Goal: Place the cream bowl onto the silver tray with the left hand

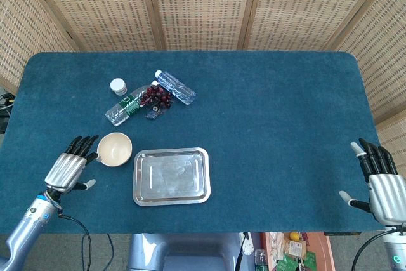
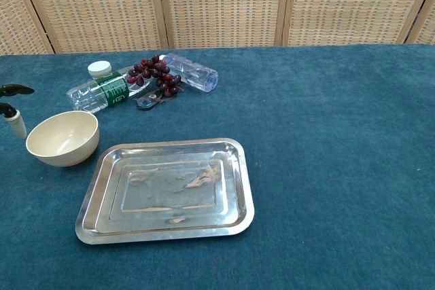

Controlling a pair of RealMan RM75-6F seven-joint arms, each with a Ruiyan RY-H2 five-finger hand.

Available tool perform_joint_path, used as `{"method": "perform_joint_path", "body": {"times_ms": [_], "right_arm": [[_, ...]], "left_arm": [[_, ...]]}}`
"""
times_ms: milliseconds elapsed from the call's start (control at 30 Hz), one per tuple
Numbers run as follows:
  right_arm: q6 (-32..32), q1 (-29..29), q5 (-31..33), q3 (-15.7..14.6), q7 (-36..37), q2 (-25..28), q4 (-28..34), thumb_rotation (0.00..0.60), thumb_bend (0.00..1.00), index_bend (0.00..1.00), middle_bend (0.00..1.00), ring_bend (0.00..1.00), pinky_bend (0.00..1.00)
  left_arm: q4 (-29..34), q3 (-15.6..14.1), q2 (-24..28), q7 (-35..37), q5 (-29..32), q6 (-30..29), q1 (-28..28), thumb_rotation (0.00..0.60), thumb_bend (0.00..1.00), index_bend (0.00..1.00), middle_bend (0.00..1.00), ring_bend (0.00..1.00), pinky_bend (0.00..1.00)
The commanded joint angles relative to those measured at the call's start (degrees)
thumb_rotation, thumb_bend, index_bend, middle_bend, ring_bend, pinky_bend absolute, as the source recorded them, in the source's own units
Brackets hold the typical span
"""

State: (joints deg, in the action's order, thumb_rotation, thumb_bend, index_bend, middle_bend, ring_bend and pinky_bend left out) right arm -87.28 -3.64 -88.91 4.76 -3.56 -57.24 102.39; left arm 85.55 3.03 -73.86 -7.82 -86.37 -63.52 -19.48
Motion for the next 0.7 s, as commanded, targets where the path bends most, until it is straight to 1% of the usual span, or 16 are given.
{"method": "perform_joint_path", "body": {"times_ms": [33, 167, 233, 333, 467, 633, 700], "right_arm": [[0.34, -0.24, 0.02, -0.02, -0.27, -0.31, -0.25, 0.600, 0.00, 0.02, 0.00, 0.00, 0.00], [0.83, -0.54, -0.10, -0.19, -0.85, -0.75, -0.33, 0.600, 0.00, 0.02, 0.00, 0.00, 0.00], [1.28, -0.72, 0.53, -0.07, -0.70, -0.82, -0.40, 0.600, 0.00, 0.02, 0.00, 0.00, 0.00], [1.55, -0.86, 0.93, 0.04, -0.25, -0.72, -0.49, 0.600, 0.00, 0.02, 0.00, 0.00, 0.00], [1.84, -1.05, 1.24, 0.10, 0.16, -0.63, -0.60, 0.600, 0.00, 0.02, 0.00, 0.00, 0.00], [1.99, -1.18, 1.44, 0.13, 0.58, -0.57, -0.74, 0.600, 0.00, 0.02, 0.00, 0.00, 0.00], [2.01, -1.22, 1.52, 0.15, 0.75, -0.56, -0.80, 0.600, 0.00, 0.02, 0.00, 0.00, 0.00]], "left_arm": [[-1.88, 0.52, -2.27, -1.60, 1.81, 1.48, -1.21, 0.600, 0.24, 0.40, 0.00, 0.00, 0.00], [-3.85, 0.95, -4.60, -2.44, 3.45, 2.14, -1.95, 0.600, 0.26, 0.40, 0.00, 0.00, 0.00], [-5.96, 1.79, -6.61, -3.09, 5.31, 3.24, -2.85, 0.600, 0.27, 0.40, 0.00, 0.00, 0.00], [-7.13, 1.95, -7.77, -3.88, 6.26, 3.96, -3.60, 0.600, 0.30, 0.41, 0.00, 0.00, 0.00], [-7.84, 1.98, -8.79, -5.03, 7.48, 4.72, -4.35, 0.600, 0.38, 0.44, 0.00, 0.00, 0.00], [-8.51, 2.06, -9.94, -6.15, 8.80, 5.31, -5.16, 0.600, 0.41, 0.49, 0.00, 0.00, 0.00], [-8.50, 2.08, -10.08, -6.29, 9.09, 5.00, -5.23, 0.600, 0.42, 0.54, 0.00, 0.00, 0.00]]}}
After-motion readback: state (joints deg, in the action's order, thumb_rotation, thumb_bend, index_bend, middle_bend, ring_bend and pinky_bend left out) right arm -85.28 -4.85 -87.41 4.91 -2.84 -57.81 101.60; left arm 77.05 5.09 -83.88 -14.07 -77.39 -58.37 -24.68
